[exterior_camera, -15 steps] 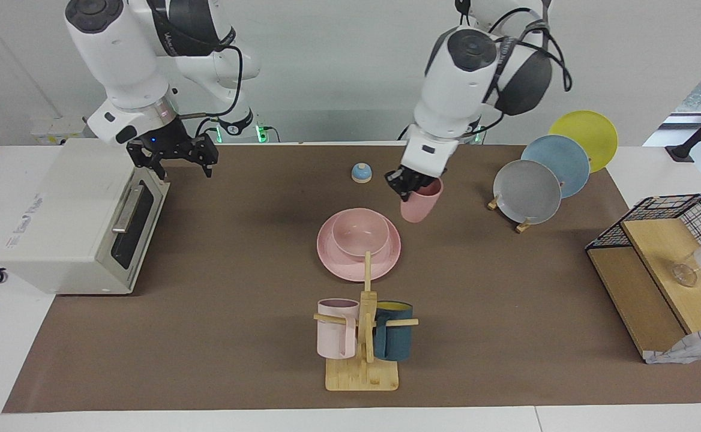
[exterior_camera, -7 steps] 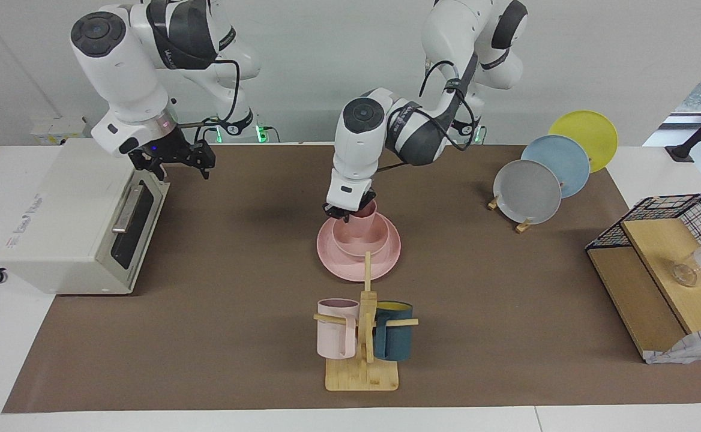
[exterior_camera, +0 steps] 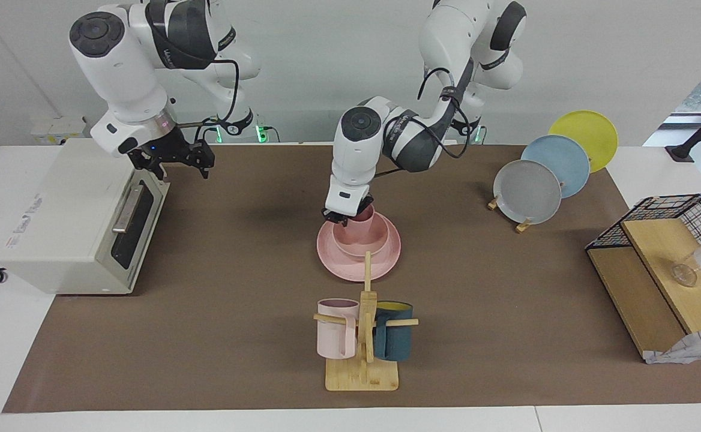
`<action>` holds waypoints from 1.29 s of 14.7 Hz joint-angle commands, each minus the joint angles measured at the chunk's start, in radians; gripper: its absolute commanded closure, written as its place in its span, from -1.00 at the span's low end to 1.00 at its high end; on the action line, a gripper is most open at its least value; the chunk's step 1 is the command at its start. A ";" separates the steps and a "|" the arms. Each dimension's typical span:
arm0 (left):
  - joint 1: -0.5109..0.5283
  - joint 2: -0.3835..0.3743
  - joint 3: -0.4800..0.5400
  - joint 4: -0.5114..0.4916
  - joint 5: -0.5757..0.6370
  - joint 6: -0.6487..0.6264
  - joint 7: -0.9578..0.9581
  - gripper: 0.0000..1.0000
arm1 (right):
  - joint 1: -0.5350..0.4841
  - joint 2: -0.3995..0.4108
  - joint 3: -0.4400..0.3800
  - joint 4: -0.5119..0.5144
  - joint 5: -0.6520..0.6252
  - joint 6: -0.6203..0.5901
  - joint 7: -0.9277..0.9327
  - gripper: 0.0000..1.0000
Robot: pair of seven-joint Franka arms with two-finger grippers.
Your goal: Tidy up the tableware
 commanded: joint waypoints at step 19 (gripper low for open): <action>0.419 -0.428 0.031 -0.006 0.011 -0.386 0.419 -1.00 | -0.022 -0.017 -0.059 0.029 0.017 -0.058 -0.013 -1.00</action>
